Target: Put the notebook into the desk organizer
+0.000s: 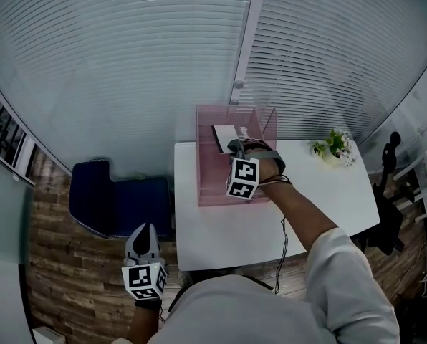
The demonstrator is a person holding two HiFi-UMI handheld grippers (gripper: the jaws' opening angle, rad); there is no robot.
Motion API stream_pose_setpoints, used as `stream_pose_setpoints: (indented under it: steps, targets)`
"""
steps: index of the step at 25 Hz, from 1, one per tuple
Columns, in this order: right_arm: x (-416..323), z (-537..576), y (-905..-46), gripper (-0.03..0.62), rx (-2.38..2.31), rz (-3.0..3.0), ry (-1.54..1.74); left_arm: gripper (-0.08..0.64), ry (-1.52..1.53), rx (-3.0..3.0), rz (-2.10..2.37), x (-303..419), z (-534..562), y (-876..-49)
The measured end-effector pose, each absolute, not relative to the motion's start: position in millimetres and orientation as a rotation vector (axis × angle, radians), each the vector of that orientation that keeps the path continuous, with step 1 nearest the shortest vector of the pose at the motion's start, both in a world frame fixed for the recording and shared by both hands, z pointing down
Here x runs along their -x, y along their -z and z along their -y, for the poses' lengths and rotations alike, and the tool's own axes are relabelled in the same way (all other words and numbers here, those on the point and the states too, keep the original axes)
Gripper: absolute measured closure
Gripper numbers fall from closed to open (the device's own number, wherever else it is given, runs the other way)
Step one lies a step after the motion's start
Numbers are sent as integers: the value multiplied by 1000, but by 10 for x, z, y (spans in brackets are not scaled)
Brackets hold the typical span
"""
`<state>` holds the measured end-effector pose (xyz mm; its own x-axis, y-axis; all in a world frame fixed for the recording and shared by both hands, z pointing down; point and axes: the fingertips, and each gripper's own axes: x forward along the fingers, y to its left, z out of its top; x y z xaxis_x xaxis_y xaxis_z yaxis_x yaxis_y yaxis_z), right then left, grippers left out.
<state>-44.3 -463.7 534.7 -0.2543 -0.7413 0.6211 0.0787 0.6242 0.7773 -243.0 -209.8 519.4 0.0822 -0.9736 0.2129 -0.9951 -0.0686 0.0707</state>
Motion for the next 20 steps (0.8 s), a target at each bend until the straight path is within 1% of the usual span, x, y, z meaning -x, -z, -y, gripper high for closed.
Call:
stream_pose_setpoints:
  steps: [9, 13, 20]
  targets:
    - [488, 4513, -5535, 527, -404, 1706, 665, 552, -156, -2147, 1992, 2450, 2086, -5230]
    - [482, 4401, -5618, 452, -310, 1710, 584, 552, -154, -2145, 1994, 2467, 2077, -5218]
    - [472, 4192, -5749, 349, -188, 1737, 448, 552, -153, -2147, 1994, 2474, 2078, -5220]
